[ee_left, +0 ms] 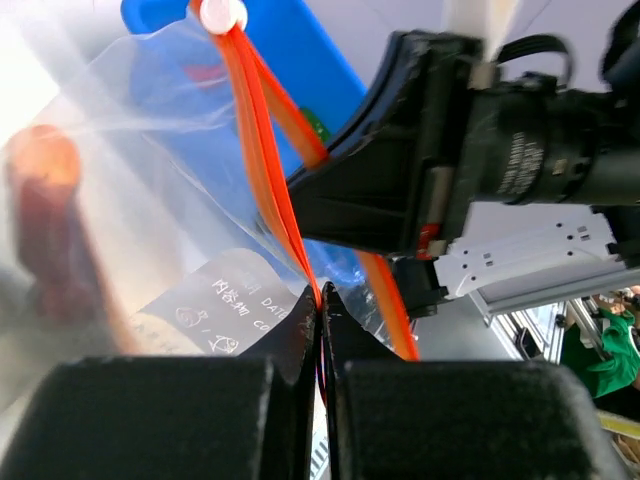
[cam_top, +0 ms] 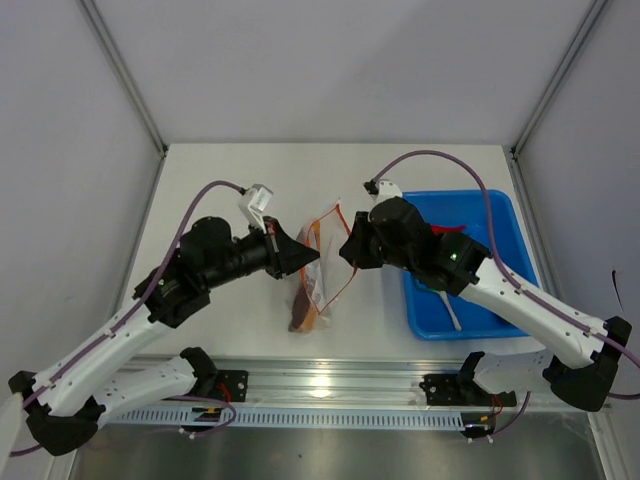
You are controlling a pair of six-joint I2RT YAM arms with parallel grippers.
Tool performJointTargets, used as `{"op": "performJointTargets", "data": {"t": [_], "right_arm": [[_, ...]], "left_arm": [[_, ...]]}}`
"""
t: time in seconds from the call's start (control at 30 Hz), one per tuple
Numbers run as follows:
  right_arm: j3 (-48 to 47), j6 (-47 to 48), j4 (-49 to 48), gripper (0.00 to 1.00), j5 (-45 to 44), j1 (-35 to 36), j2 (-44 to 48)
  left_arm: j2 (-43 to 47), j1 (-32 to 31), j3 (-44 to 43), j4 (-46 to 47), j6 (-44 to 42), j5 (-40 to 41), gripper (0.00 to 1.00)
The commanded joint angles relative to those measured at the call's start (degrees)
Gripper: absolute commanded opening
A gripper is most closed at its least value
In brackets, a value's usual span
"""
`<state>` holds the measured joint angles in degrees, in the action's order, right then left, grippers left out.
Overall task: Place the food in the zip-top bag and seal the zipper
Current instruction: Adjust the zipper food storage bag at the center of the board, then pick up the fake vegetable from the bin.
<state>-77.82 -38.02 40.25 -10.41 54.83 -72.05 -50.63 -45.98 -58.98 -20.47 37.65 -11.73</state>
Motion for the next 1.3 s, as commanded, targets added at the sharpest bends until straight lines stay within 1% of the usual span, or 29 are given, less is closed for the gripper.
{"op": "performJointTargets", "data": {"t": [0.0,0.03,0.13,0.23,0.33,0.4,0.43,0.5,0.53,0.6,0.63,0.67,0.7,0.77,0.8,0.83,0.9,0.93,0.97,1.0,1.03,1.07,1.13,1.17,1.27], "right_arm": [[3.28,0.58,-1.49,0.15,0.66,-0.07,1.39],[4.07,0.49,-1.66,0.16,1.01,-0.42,0.6],[6.27,0.66,-2.19,0.17,1.54,-1.3,-1.59],[6.54,1.54,-2.72,0.17,1.89,-1.57,-3.18],[5.14,2.25,-3.07,0.18,2.59,-1.57,-4.32],[3.56,2.77,-3.07,0.25,2.33,-1.39,-3.63],[3.03,3.21,-2.98,0.32,1.98,-1.3,-3.1],[1.63,3.74,-2.81,0.37,0.75,-1.48,-0.82],[1.27,4.0,-2.72,0.46,0.22,-1.65,-0.11],[0.57,4.45,-1.84,0.54,-1.97,-3.05,2.43],[0.3,4.62,-1.49,0.61,-2.41,-4.02,3.31],[0.22,4.88,-0.79,0.65,-3.37,-5.07,4.02],[0.21,4.89,-0.18,0.66,-3.56,-8.21,5.16],[0.65,4.97,0.97,0.71,-3.74,-11.92,6.22],[1.0,4.97,1.06,0.72,-3.74,-13.85,7.35],[1.61,4.71,1.58,0.73,-3.39,-17.87,7.8],[2.58,3.92,1.06,0.73,-2.16,-22.29,8.94],[3.2,3.4,0.8,0.78,-1.63,-24.57,9.73],[4.68,2.96,0.1,0.78,-0.23,-29.29,9.91],[5.57,2.52,-0.52,0.79,1.09,-31.69,10.0],[6.36,1.82,-1.48,0.92,3.01,-34.06,9.04],[8.02,1.11,-1.92,0.96,3.99,-38.18,8.16],[9.44,-2.12,-3.24,0.98,6.36,-41.98,5.88],[10.14,-3.45,-3.77,0.98,6.63,-44.61,3.26],[12.42,-8.02,-6.84,0.98,8.57,-47.52,-1.75]], "left_arm": [[-1.66,0.27,4.3,0.78,1.46,-0.49,0.01],[-2.1,0.36,7.18,1.13,1.72,-0.49,0.01],[-3.51,0.36,10.54,2.8,2.43,-0.4,0.01],[-4.65,0.36,10.64,2.63,1.9,0.3,0.01],[-4.65,0.62,8.36,1.58,0.5,1.0,0.01],[-4.48,0.62,6.25,0.43,-0.46,1.35,0.01],[-4.39,0.62,5.2,0.26,-0.64,1.7,0.01],[-4.04,0.71,4.41,-0.1,-1.26,1.97,0.01],[-4.04,0.71,4.14,-0.1,-1.26,2.06,0.01],[-4.12,0.71,3.61,-0.1,-1.35,1.88,0.01],[-4.39,0.71,3.61,-0.1,-1.35,1.71,0.0],[-4.56,0.71,3.44,0.16,-1.18,1.18,0.01],[-4.48,0.71,3.17,0.25,-1.09,0.92,0.01],[-4.48,0.71,2.91,0.6,-0.91,0.3,0.0],[-4.39,0.71,2.73,0.87,-0.91,0.21,0.01],[-4.47,0.63,2.56,0.78,-0.91,0.21,0.01],[-4.65,0.63,2.38,0.61,-1.26,0.56,0.01],[-4.65,0.71,2.47,0.43,-1.26,0.65,0.0],[-4.74,0.8,2.73,0.52,-1.26,0.65,0.01],[-4.83,0.8,3.17,0.69,-1.09,0.3,0.01],[-4.91,0.8,3.26,0.87,-1.0,0.13,0.01],[-4.92,0.8,3.95,1.22,-0.56,-0.14,0.01],[-4.83,0.71,4.84,2.09,-0.12,-0.93,0.01],[-4.83,0.71,5.19,2.27,0.32,-1.19,0.01],[-4.56,0.8,5.63,2.36,0.58,-1.54,0.0]]}}
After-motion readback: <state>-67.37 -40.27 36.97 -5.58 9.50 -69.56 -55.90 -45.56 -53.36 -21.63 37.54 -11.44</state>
